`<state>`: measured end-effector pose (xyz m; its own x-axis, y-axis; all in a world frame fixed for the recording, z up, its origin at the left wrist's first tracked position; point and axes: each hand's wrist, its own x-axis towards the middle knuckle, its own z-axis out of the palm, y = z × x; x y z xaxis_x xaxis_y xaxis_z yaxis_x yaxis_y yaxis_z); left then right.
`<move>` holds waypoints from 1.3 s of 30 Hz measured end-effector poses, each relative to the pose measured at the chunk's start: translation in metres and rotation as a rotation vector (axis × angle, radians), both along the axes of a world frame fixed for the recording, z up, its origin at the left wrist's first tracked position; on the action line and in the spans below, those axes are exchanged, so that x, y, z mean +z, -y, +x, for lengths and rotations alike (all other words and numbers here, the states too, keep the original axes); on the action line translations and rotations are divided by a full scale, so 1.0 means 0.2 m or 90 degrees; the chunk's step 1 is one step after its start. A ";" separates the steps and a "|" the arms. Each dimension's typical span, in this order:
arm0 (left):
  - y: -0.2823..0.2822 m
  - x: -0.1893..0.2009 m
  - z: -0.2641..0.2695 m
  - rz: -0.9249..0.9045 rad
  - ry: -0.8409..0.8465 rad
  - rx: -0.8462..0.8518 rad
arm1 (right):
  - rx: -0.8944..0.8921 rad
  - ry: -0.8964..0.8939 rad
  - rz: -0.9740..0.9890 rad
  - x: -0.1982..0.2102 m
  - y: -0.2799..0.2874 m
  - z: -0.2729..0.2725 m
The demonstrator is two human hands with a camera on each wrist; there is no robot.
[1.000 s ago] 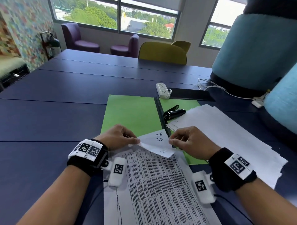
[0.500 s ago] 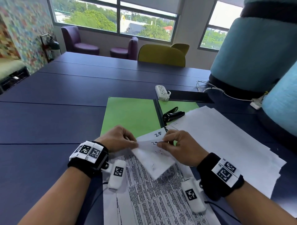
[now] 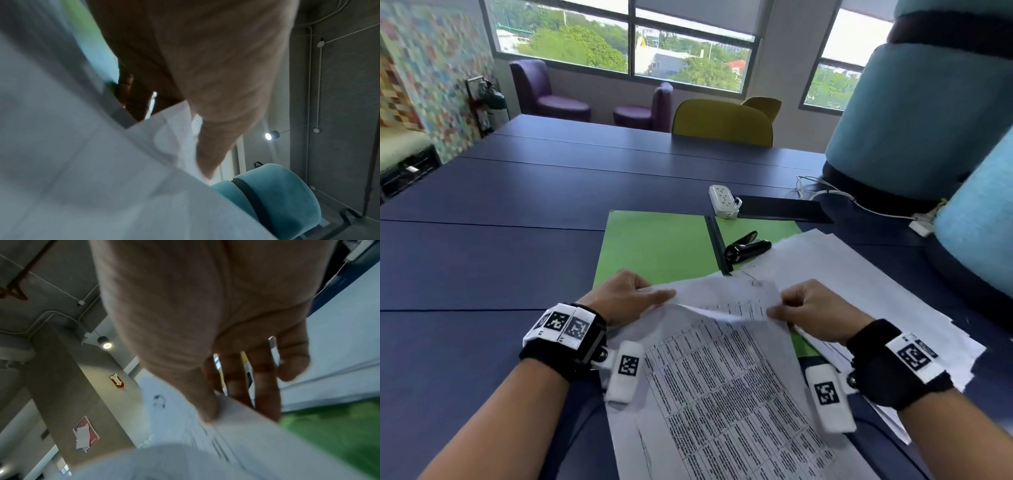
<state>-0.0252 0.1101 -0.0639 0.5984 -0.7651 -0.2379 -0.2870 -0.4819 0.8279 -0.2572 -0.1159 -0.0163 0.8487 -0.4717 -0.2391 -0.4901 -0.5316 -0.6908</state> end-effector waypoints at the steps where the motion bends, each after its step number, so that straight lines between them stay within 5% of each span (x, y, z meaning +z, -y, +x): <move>1: 0.00 0.00 0.00 -0.005 -0.003 -0.001 | -0.061 0.065 -0.028 -0.01 -0.01 0.00; 3: 0.01 0.01 -0.01 -0.006 0.003 -0.022 | -0.164 0.164 -0.021 -0.03 0.00 -0.02; 7: 0.00 0.00 -0.02 0.001 0.021 -0.052 | -0.113 0.072 0.022 -0.08 0.02 -0.07; 11: 0.01 -0.02 0.00 0.018 0.055 -0.033 | -0.178 0.175 -0.014 -0.06 0.04 -0.09; 16: 0.01 -0.03 0.01 0.006 0.057 -0.020 | -0.002 -0.188 -0.021 0.05 0.06 -0.14; 18: 0.01 -0.03 0.00 0.006 0.064 -0.017 | -0.077 -0.115 -0.137 0.09 0.11 -0.15; 23: 0.01 -0.03 0.00 0.010 0.066 -0.009 | -0.328 0.277 -0.293 0.35 0.18 -0.15; 31: 0.02 -0.06 0.02 0.004 0.061 -0.001 | -0.199 0.286 -0.713 0.85 0.04 -0.19; 34: 0.02 -0.06 0.02 0.002 0.060 0.011 | -0.114 0.194 -0.795 0.75 -0.05 -0.15; 39: 0.02 -0.07 0.01 -0.004 0.058 0.016 | 0.052 -0.244 -0.799 0.31 -0.08 -0.06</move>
<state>-0.0241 0.1054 -0.0777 0.6364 -0.7507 -0.1770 -0.3490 -0.4849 0.8019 -0.2687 -0.1007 0.0450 0.8617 -0.4993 0.0905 -0.4796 -0.7432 0.4665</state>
